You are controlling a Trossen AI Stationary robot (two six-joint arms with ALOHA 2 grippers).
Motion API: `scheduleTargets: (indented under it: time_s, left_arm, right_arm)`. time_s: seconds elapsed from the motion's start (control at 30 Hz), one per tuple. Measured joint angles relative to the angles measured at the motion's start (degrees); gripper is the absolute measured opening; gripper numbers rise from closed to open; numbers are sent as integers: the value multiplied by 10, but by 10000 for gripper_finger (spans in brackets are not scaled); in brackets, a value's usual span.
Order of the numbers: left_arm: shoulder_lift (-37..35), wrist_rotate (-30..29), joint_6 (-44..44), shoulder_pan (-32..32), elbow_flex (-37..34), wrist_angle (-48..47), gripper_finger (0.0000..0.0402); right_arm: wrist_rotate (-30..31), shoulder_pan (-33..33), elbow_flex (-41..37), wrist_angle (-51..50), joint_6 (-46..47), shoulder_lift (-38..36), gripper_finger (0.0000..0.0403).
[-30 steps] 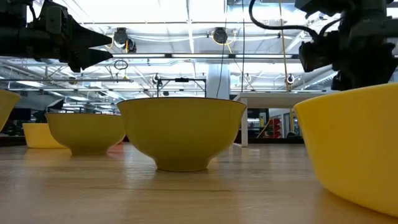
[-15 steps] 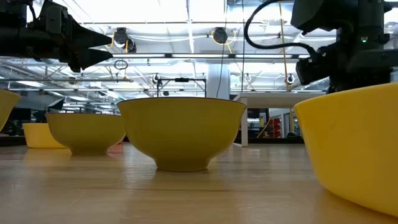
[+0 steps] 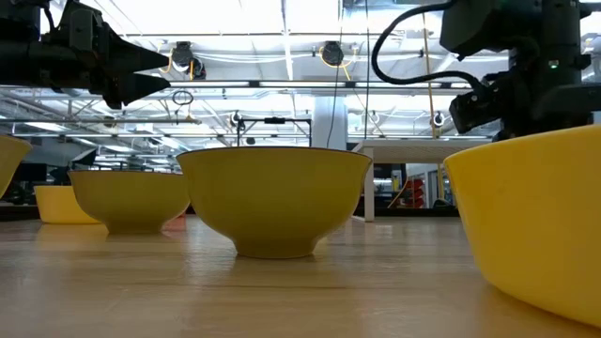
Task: Pick & Place Mini bowls
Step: Put the yellow bowl on the shelf
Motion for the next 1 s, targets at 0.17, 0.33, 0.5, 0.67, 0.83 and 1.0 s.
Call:
scheduleTargets:
  time_s: [0.17, 0.33, 0.5, 0.67, 0.83, 1.0]
  left_arm:
    - [0, 0, 0, 0, 0, 0, 349]
    - [0, 0, 0, 0, 0, 0, 349]
    - [0, 1, 0, 0, 0, 0, 349]
    - [0, 2, 0, 0, 0, 0, 349]
    - [0, 2, 0, 0, 0, 0, 349]
    - [0, 2, 0, 0, 0, 0, 349]
  right_arm:
    - [-1, 0, -1, -3, -6, -21, 3]
    - [-4, 0, -2, 9, -8, -73, 0]
    - [-4, 0, -2, 41, -6, -144, 0]
    - [-3, 0, -2, 101, -18, -205, 0]
    - [-1, 0, -2, 165, -44, -245, 0]
    - [27, -1, -2, 251, -108, -280, 0]
